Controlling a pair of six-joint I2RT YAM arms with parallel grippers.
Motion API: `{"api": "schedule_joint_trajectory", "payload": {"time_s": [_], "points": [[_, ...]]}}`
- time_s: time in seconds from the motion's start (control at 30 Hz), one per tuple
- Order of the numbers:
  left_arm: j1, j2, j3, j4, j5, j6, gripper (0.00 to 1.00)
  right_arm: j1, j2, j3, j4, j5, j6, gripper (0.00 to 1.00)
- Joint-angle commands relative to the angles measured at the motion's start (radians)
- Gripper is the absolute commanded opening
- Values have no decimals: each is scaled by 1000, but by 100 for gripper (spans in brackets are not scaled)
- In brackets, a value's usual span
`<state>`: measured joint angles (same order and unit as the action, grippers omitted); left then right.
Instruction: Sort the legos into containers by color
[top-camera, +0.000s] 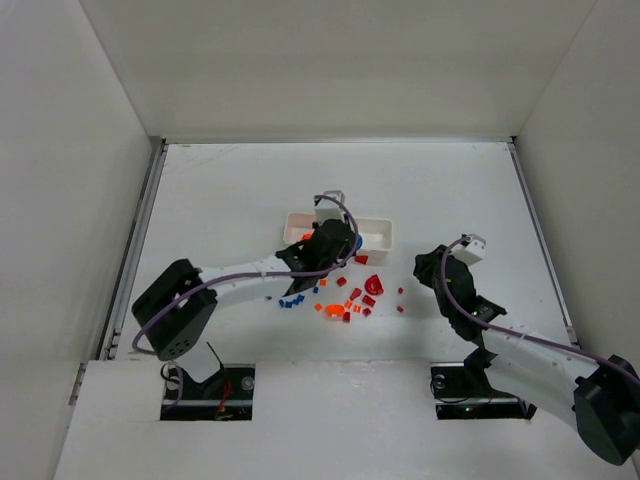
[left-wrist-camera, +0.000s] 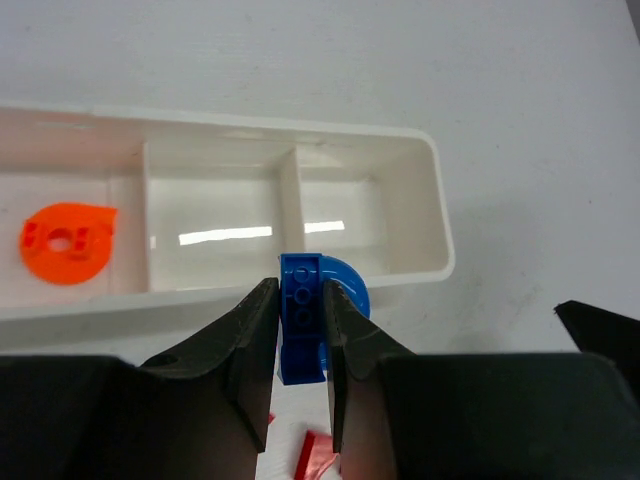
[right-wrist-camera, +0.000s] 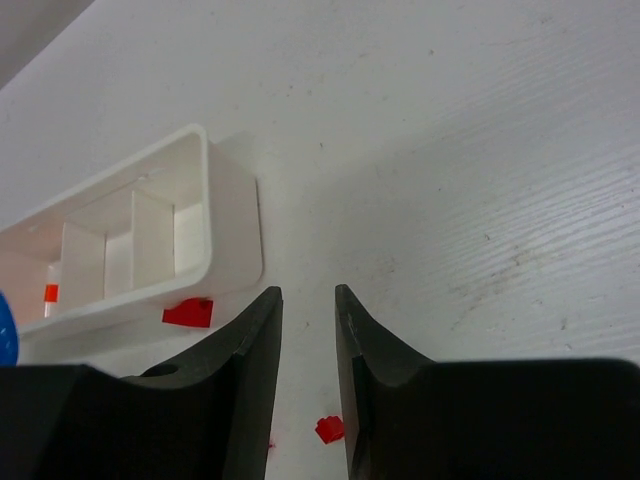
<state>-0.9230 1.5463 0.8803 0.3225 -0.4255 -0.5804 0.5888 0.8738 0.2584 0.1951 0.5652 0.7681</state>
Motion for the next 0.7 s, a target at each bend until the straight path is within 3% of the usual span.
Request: {"api": "schedule_joint_trajectory", "payload": {"time_s": [0.0, 0.23, 0.37, 0.53, 0.67], "points": [[-7, 99, 129, 82, 42, 7, 12, -10, 5, -10, 50, -19, 14, 35], [-3, 277, 272, 84, 53, 17, 13, -14, 11, -10, 52, -27, 19, 36], [3, 327, 316, 82, 48, 22, 23, -10, 14, -11, 58, -27, 19, 39], [8, 298, 306, 86, 44, 25, 40, -10, 24, -10, 66, -27, 14, 45], [8, 204, 217, 87, 28, 28, 41, 1, 40, 2, 69, -25, -6, 41]]}}
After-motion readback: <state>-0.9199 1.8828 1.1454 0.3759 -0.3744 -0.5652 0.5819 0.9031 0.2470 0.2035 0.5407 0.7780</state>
